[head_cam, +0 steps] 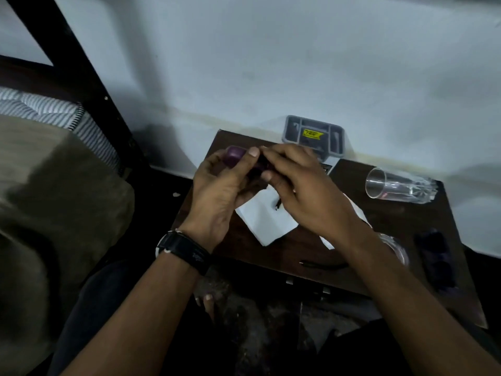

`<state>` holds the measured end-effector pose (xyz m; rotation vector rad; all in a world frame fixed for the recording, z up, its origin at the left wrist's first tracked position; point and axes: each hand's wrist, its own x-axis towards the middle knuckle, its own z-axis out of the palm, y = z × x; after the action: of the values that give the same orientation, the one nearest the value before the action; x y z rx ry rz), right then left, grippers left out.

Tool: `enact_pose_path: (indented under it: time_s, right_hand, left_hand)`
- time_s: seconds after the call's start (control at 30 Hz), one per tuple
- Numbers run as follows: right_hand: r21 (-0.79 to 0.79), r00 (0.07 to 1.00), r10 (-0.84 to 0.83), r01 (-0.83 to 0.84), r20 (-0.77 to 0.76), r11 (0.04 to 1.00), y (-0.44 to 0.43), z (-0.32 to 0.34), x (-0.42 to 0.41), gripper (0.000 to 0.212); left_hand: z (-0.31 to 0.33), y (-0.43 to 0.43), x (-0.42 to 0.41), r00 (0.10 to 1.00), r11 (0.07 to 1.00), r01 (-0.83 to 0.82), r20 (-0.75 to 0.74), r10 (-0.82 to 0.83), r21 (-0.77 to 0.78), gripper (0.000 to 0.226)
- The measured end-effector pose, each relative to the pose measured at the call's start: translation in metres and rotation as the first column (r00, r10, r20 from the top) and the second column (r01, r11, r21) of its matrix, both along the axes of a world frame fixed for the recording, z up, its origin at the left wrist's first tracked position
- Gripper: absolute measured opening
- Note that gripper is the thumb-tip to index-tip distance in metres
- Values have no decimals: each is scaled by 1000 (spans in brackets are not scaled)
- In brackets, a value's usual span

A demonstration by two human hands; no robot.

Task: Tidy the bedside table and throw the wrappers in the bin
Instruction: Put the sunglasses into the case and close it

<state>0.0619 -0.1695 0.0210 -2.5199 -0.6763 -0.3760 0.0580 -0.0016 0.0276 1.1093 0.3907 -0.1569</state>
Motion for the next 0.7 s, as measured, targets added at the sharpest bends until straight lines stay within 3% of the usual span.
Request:
enact_pose_path:
  time_s: [0.07, 0.2, 0.4, 0.57, 0.7]
  right_hand:
    - [193, 997, -58, 68, -57, 979, -14, 0, -10, 37]
    - [282, 993, -119, 119, -16, 952, -41, -4, -28, 32]
    - [131, 991, -115, 105, 73, 986, -66, 0, -38, 38]
    - [-64, 954, -164, 185, 251, 981, -79, -1, -44, 36]
    - [-145, 945, -177, 223, 275, 964, -85, 0, -45, 36]
  left_hand:
    - [0, -6, 0, 999, 1000, 22, 23, -22, 14, 68]
    - [3, -23, -3, 993, 991, 112, 31, -115, 77, 55]
    - [5, -45, -5, 981, 974, 182, 37, -188, 134, 47]
    - [6, -67, -6, 981, 975, 186, 30, -191, 121, 67]
    - [8, -77, -6, 983, 981, 175, 47, -180, 87, 74]
